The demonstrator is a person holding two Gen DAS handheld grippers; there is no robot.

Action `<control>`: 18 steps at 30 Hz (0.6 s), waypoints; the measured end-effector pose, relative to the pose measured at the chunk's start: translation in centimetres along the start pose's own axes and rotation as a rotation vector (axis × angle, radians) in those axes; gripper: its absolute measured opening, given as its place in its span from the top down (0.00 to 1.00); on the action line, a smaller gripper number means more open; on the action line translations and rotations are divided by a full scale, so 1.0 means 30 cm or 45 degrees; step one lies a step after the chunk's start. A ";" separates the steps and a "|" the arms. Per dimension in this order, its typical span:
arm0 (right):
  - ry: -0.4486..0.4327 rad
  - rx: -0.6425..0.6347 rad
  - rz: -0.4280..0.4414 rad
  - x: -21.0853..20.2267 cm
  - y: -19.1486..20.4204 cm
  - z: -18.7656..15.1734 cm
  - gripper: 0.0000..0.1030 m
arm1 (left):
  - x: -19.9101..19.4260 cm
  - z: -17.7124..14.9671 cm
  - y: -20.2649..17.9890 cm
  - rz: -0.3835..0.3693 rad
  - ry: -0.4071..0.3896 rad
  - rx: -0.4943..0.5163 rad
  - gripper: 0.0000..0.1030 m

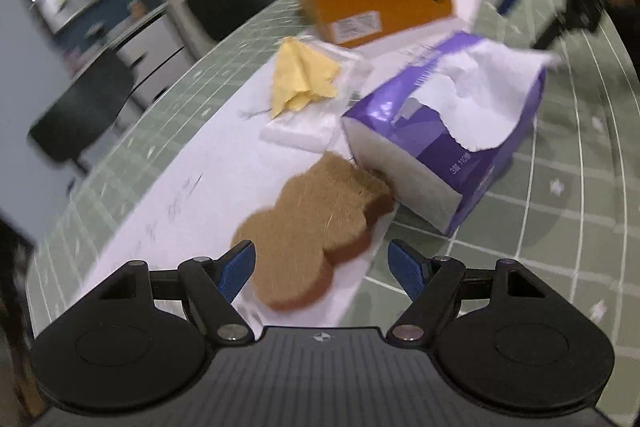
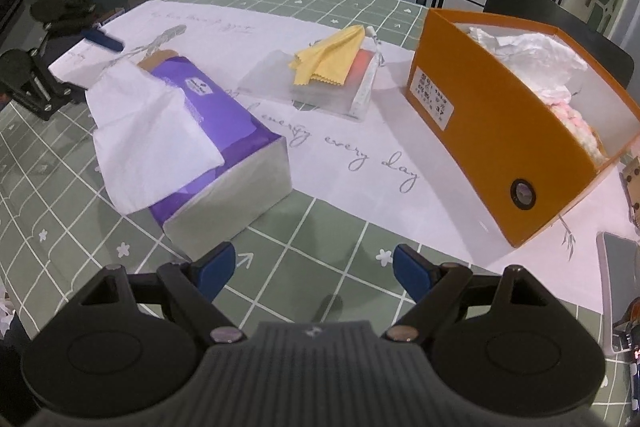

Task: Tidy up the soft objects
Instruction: 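Grasp the brown sponge with the left gripper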

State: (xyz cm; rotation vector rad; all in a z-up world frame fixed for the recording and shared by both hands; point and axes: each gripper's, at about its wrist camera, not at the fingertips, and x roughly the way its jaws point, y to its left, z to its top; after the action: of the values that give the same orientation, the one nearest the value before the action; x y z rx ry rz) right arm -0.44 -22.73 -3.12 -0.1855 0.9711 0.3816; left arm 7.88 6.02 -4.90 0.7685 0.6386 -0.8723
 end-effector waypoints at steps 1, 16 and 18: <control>0.008 -0.001 -0.003 0.005 -0.001 -0.002 0.18 | 0.016 0.010 0.002 -0.014 0.005 0.062 0.13; 0.050 0.035 0.001 0.032 -0.036 -0.009 0.18 | 0.240 0.069 0.093 -0.277 0.206 0.505 0.02; 0.063 0.037 0.003 0.042 -0.038 -0.011 0.18 | 0.261 0.089 0.109 -0.312 0.229 0.512 0.02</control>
State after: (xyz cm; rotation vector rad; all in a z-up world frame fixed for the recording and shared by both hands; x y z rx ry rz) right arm 0.39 -23.61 -4.36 -0.1683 1.0254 0.3668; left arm 15.03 1.91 -8.26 1.1566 0.7366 -1.1855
